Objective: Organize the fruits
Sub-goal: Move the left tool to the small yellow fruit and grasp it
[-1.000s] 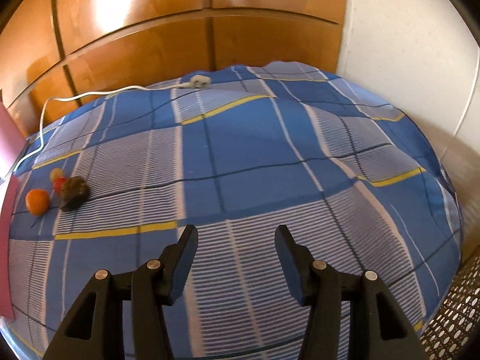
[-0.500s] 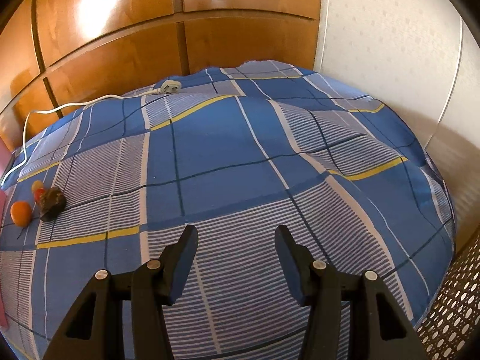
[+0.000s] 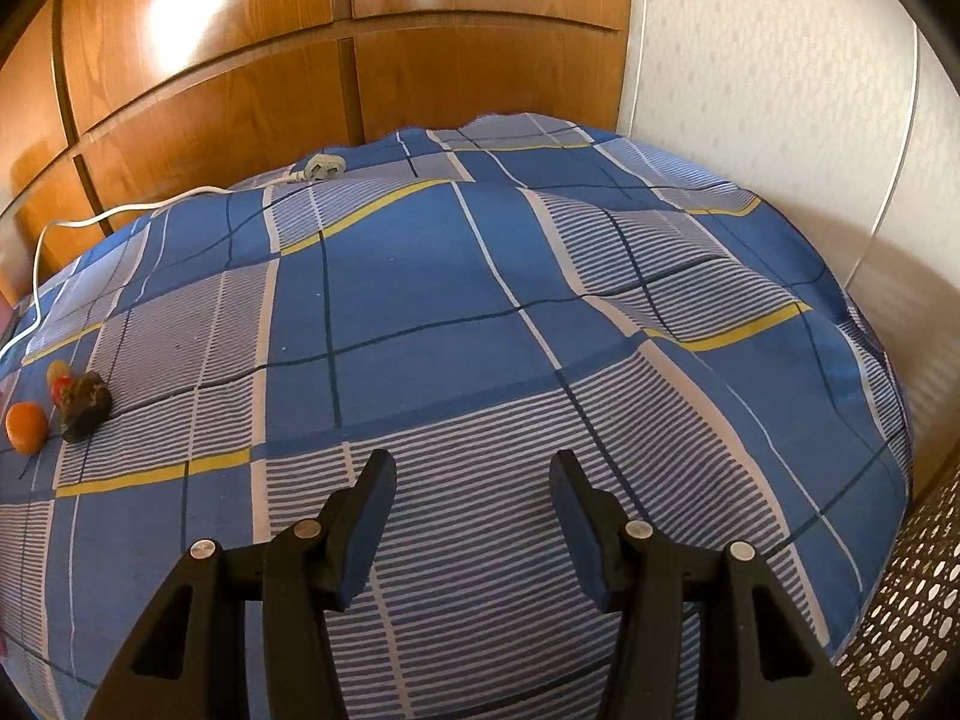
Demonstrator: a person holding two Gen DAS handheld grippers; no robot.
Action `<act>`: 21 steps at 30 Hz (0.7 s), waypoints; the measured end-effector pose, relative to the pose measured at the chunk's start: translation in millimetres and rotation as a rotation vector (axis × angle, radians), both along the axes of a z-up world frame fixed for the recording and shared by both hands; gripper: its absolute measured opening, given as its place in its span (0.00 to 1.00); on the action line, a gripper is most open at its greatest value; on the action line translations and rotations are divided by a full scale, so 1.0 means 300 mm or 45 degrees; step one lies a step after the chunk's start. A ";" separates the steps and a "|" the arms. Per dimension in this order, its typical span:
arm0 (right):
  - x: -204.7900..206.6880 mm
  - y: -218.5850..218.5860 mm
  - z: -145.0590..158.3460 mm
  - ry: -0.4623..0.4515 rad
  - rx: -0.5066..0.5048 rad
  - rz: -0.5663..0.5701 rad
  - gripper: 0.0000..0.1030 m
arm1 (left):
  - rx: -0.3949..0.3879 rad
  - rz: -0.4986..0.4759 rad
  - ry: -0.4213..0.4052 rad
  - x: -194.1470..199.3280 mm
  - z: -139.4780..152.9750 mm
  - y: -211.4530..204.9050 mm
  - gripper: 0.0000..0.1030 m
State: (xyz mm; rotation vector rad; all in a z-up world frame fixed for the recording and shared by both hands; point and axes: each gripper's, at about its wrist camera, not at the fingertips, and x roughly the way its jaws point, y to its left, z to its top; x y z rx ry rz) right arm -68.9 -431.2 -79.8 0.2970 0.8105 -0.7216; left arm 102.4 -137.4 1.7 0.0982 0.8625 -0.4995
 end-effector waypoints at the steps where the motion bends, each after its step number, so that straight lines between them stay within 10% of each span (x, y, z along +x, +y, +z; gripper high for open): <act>1: -0.002 -0.001 0.000 -0.001 -0.017 -0.009 0.52 | 0.000 -0.014 0.021 0.025 -0.005 -0.021 0.60; 8: -0.002 -0.008 -0.008 -0.010 -0.011 -0.006 0.52 | -0.007 -0.056 0.185 0.173 -0.064 -0.138 0.40; 21: 0.004 0.001 -0.012 -0.021 0.004 0.022 0.54 | 0.057 -0.066 0.381 0.330 -0.206 -0.304 0.34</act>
